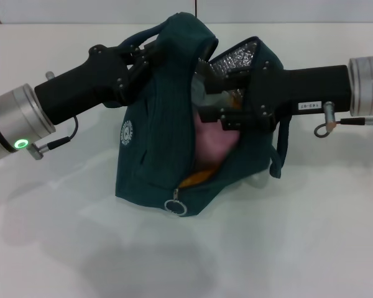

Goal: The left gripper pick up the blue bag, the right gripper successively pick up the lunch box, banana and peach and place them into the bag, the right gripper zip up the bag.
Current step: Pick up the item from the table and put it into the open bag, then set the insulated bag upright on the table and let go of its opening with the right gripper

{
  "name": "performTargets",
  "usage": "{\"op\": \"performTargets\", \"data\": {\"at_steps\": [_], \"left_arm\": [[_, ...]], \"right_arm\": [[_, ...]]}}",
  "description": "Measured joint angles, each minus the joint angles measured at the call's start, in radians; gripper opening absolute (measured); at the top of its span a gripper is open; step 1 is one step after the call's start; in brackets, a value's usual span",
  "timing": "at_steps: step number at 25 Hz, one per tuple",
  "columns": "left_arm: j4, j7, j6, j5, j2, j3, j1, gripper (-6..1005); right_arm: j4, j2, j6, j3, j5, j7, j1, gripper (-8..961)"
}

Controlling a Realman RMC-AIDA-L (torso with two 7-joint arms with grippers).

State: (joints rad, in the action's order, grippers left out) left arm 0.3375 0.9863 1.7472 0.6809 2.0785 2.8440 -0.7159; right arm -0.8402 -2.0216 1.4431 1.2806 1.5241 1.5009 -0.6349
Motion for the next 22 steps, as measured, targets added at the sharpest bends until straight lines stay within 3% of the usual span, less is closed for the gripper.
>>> {"op": "performTargets", "data": {"at_steps": [6,11,17,22], "left_arm": [[0.0,0.0,0.0,-0.002,0.0,0.0,-0.002,38],[0.0,0.0,0.001,-0.002,0.0,0.0,0.004,38],[0.0,0.0,0.002,-0.001,-0.002,0.0,0.008,38],[0.001,-0.018,0.001,0.0,0.001,0.0,0.012,38]], "right_arm": [[-0.01,0.001,0.004,-0.006,-0.065,-0.034,0.041,510],[-0.079,0.009,0.065,-0.026,-0.136,-0.087,0.177,507],[-0.091,0.024,0.22,-0.128,-0.055,-0.117,0.341,498],[0.016,0.018,0.189,-0.159,0.005,-0.178,0.374,490]]}}
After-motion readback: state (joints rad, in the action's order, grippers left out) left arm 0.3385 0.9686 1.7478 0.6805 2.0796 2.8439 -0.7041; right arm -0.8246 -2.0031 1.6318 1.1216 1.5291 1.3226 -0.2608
